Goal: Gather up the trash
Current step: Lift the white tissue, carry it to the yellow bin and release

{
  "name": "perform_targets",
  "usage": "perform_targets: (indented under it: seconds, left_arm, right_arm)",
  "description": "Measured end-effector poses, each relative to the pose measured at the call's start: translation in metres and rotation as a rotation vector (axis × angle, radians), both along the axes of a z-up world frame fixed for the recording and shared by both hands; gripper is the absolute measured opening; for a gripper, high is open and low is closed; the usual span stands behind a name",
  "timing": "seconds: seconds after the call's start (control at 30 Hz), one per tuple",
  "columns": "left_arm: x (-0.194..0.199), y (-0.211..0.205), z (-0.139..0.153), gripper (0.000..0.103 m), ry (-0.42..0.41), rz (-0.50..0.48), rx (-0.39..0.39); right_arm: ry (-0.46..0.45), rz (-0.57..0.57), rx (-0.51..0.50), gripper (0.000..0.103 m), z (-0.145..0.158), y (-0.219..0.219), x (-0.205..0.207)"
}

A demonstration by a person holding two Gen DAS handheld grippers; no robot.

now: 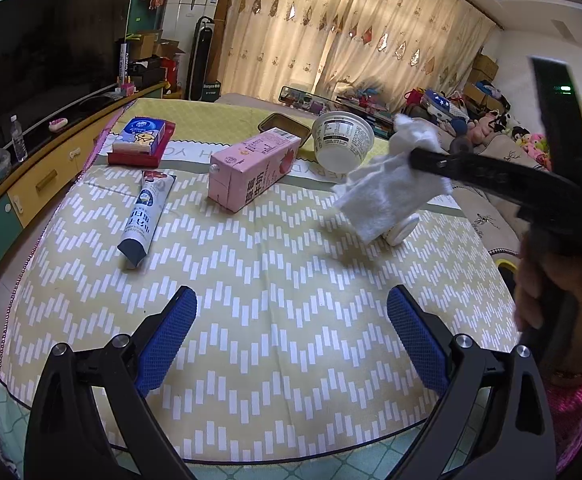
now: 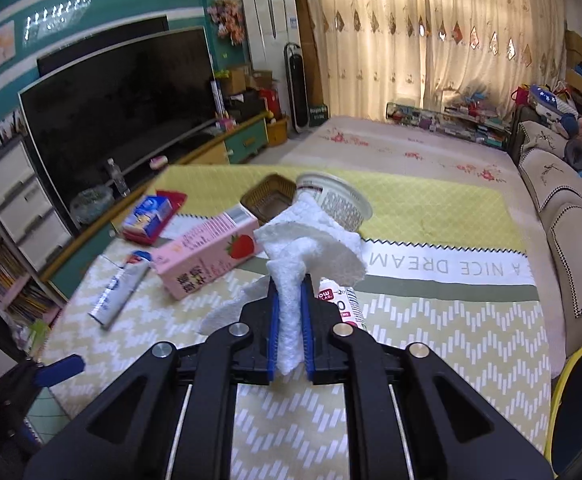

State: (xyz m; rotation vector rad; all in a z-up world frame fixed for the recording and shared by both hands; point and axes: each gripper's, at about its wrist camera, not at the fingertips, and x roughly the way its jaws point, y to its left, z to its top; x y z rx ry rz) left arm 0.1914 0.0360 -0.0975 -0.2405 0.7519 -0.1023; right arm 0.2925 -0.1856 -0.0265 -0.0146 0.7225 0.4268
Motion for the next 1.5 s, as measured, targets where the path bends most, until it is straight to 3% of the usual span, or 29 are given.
perform_targets:
  seconds: [0.2,0.53,1.07,1.27,1.33,1.4,1.5]
  left_arm:
    - [-0.003,-0.008,0.004,0.095,-0.006,-0.015,0.015]
    - [-0.007,-0.034,0.014,0.095,-0.015,-0.045,0.02]
    - [-0.01,-0.111,0.02,0.095,-0.001,-0.171,0.082]
    - [-0.007,-0.131,0.016,0.095,0.023,-0.201,0.099]
    - [-0.006,-0.135,0.015,0.095,0.03,-0.206,0.105]
    - [-0.004,-0.138,0.014,0.095,0.034,-0.206,0.111]
    - [-0.001,-0.142,0.013,0.095,0.038,-0.207,0.123]
  right_arm:
    - [-0.043,-0.034,0.026,0.01,0.018,-0.027,-0.023]
    - [-0.043,-0.254,0.053,0.01,0.011,-0.129,-0.044]
    - [0.005,-0.743,0.028,0.012,-0.038,-0.332,-0.098]
    - [0.067,-0.841,0.024,0.012,-0.066,-0.378,-0.1]
    - [0.083,-0.854,0.027,0.015,-0.073,-0.385,-0.098]
    - [0.092,-0.867,0.033,0.035,-0.078,-0.391,-0.096]
    - [0.091,-0.881,0.064,0.043,-0.083,-0.398,-0.098]
